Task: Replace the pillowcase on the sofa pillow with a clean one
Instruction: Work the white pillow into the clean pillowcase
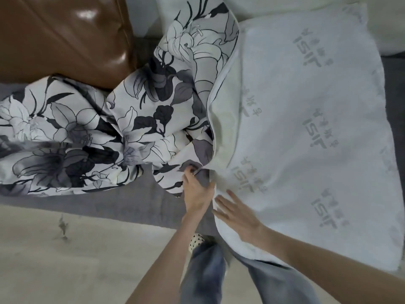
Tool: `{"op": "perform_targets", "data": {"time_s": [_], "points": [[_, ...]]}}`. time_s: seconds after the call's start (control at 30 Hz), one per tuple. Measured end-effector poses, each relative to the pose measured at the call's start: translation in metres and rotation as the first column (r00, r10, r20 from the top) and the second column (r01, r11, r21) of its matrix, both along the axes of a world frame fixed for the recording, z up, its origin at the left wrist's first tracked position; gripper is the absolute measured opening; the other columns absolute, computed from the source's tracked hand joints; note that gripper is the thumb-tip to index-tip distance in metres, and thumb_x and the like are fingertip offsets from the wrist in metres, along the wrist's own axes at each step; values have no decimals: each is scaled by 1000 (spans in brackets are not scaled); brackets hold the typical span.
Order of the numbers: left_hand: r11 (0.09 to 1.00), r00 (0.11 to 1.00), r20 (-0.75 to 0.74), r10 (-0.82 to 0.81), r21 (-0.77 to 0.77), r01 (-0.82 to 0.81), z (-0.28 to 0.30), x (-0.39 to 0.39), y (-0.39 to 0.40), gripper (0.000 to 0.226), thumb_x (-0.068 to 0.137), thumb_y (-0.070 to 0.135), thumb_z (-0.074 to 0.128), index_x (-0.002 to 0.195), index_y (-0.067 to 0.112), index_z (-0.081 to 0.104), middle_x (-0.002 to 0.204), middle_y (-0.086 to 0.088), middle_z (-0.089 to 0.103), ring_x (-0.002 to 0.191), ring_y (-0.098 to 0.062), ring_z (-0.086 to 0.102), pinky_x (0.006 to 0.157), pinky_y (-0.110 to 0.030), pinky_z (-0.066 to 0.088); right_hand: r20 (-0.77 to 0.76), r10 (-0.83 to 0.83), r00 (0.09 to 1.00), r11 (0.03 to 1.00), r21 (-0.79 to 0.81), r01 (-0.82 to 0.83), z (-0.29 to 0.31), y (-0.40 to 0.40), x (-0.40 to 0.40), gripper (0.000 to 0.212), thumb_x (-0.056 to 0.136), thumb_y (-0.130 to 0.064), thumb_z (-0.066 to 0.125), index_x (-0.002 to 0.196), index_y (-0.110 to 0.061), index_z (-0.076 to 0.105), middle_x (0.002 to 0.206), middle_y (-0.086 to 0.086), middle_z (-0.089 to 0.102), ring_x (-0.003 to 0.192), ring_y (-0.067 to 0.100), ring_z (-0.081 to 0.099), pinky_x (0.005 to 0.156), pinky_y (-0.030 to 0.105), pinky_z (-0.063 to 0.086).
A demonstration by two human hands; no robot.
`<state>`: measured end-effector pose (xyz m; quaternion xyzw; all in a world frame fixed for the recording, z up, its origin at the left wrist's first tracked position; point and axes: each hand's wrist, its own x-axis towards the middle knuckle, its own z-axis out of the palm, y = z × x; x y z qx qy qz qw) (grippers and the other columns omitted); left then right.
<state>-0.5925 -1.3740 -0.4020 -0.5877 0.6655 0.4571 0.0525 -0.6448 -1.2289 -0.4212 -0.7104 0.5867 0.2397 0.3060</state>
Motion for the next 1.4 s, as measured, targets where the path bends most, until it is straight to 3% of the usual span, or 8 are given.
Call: {"op": "perform_targets", "data": {"time_s": [0.2, 0.3, 0.5, 0.67, 0.97, 1.1, 1.23, 1.4], "points": [[964, 999, -20, 40, -263, -44, -33, -33, -32, 51, 64, 11, 59, 108, 22, 35, 106, -9, 46, 90, -30, 45, 68, -39, 42, -103, -35, 994, 999, 2, 35, -34, -44, -8, 12, 75, -9, 59, 86, -11, 63, 88, 5, 67, 93, 27, 57, 105, 48, 28], [964, 997, -70, -39, -264, 20, -34, -20, -39, 30, 72, 5, 53, 99, 13, 47, 96, -5, 60, 88, -29, 55, 65, -33, 41, -22, -304, 952, 952, -51, 302, -18, -29, -11, 34, 78, -3, 51, 111, -8, 57, 108, 12, 63, 102, 30, 57, 103, 42, 37], [950, 965, -229, -130, -309, 54, 1, 31, -38, 19, 76, -4, 55, 90, 9, 56, 72, 3, 59, 68, -15, 53, 64, -19, 38, 297, -747, 594, 469, -397, 789, 78, -22, -64, 35, 74, -3, 59, 109, -5, 61, 104, 13, 65, 96, 32, 62, 80, 35, 47], [940, 934, -354, 48, -299, -161, 24, 65, -43, 30, 69, 5, 62, 89, 23, 48, 59, 9, 56, 61, 3, 54, 60, 0, 35, 376, -710, 596, 281, -625, 728, 135, -42, -89, 29, 65, -2, 66, 93, -6, 65, 88, 11, 61, 80, 33, 59, 66, 33, 45], [880, 874, -107, 475, 90, -467, -35, 45, -54, 33, 76, 10, 63, 108, 6, 56, 93, -4, 66, 91, -25, 63, 81, -31, 51, 453, -681, 575, 156, -677, 719, 113, -49, -85, 33, 72, 10, 60, 103, 2, 67, 92, 18, 54, 84, 29, 52, 73, 22, 31], [834, 811, -285, 511, -64, -548, -6, 65, -48, 10, 81, 1, 57, 84, 6, 65, 80, -12, 70, 72, -22, 59, 67, -16, 42, 448, -736, 507, 69, -696, 714, 122, -50, -96, 29, 70, 9, 51, 93, 2, 66, 89, 16, 54, 80, 27, 49, 70, 17, 26], [804, 711, -426, 559, 69, -591, 54, 90, -21, 37, 86, 12, 53, 55, 21, 35, 49, 14, 35, 53, -9, 28, 55, -30, 30, 458, -780, 427, -10, -690, 723, 143, -62, -107, 24, 72, 6, 49, 89, 0, 65, 90, 19, 56, 82, 29, 50, 72, 17, 25], [898, 884, -227, 409, -69, -434, 101, 68, 10, 56, 92, 45, 53, 48, 17, 33, 44, -1, 41, 49, -25, 43, 53, -35, 37, 437, -826, 357, -23, -659, 752, 148, -88, -92, 29, 73, -7, 50, 96, -4, 68, 97, 21, 60, 94, 36, 56, 79, 30, 36]]}}
